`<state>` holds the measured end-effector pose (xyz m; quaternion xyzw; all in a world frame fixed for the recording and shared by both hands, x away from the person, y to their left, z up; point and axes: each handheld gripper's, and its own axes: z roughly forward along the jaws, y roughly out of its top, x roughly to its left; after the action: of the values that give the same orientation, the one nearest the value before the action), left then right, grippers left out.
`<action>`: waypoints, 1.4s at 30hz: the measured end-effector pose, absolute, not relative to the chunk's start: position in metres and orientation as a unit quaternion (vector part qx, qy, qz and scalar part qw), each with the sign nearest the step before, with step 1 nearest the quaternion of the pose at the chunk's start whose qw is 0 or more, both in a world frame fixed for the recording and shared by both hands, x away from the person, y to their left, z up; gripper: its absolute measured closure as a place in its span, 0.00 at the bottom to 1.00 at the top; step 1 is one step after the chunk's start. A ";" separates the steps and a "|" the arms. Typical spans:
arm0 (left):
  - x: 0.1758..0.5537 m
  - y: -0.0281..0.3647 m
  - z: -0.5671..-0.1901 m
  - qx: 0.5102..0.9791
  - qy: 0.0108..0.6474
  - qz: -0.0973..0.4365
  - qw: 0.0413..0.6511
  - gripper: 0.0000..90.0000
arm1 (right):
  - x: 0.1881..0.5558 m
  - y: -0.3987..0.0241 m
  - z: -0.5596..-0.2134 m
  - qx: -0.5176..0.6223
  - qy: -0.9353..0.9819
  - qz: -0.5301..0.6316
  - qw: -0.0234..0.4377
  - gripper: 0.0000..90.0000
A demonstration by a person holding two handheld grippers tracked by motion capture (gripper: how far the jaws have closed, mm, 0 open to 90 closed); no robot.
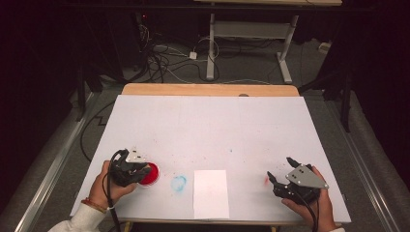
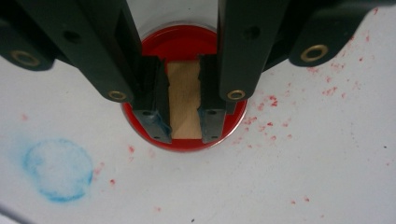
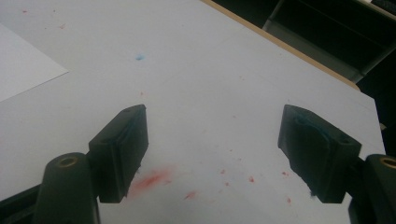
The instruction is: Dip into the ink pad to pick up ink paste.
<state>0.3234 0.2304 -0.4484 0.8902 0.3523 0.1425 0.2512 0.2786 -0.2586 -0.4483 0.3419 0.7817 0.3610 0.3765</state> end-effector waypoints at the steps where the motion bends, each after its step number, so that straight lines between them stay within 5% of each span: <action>1: 0.324 0.231 -0.449 0.890 0.354 0.138 0.254 0.82 | 0.279 -0.259 -0.448 0.340 0.783 0.361 0.377 0.28; 42: 0.326 0.237 -0.462 0.884 0.359 0.115 0.277 0.82 | 0.278 -0.258 -0.449 0.335 0.785 0.358 0.379 0.28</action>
<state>0.3263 0.2371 -0.4616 0.8841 0.3586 0.1149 0.2765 0.2776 -0.2581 -0.4485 0.3354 0.7851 0.3576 0.3786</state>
